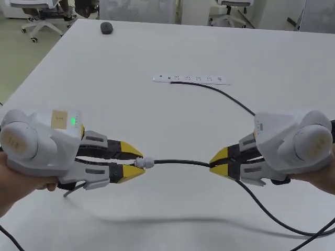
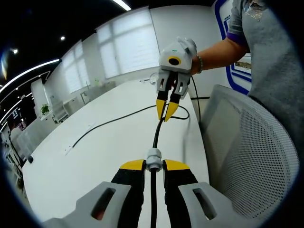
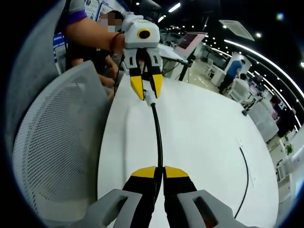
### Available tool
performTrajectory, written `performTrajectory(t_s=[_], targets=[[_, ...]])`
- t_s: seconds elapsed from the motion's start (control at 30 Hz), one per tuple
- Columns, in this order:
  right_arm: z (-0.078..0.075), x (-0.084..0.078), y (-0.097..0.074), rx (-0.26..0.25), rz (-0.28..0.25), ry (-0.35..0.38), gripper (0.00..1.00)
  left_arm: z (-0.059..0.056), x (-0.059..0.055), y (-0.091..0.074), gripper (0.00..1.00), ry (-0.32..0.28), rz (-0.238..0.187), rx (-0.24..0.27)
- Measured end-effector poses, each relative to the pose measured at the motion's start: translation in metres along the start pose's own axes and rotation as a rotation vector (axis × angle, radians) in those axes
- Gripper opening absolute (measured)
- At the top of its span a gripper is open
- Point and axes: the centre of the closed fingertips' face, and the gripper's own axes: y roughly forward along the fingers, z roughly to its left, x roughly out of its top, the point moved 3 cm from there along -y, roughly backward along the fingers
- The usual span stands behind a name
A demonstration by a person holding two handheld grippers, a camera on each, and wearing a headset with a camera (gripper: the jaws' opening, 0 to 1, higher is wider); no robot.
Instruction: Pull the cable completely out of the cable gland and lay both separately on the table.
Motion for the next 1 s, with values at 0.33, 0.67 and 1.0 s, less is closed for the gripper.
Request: performTrajectory(t_s=[0.33, 0.67, 1.0], targets=[[0.002, -0.007, 0.0, 0.003, 0.016, 0.033, 0.0, -0.004, 0.002, 0.006, 0.15, 0.001, 0.002, -0.009], [0.004, 0.004, 0.0, 0.008, -0.009, 0.079, 0.07, -0.003, 0.004, 0.01, 0.15, 0.007, 0.015, -0.01], [0.008, 0.061, 0.021, 0.034, -0.098, -0.003, 0.07, -0.008, 0.013, 0.018, 0.15, 0.032, 0.014, -0.032]])
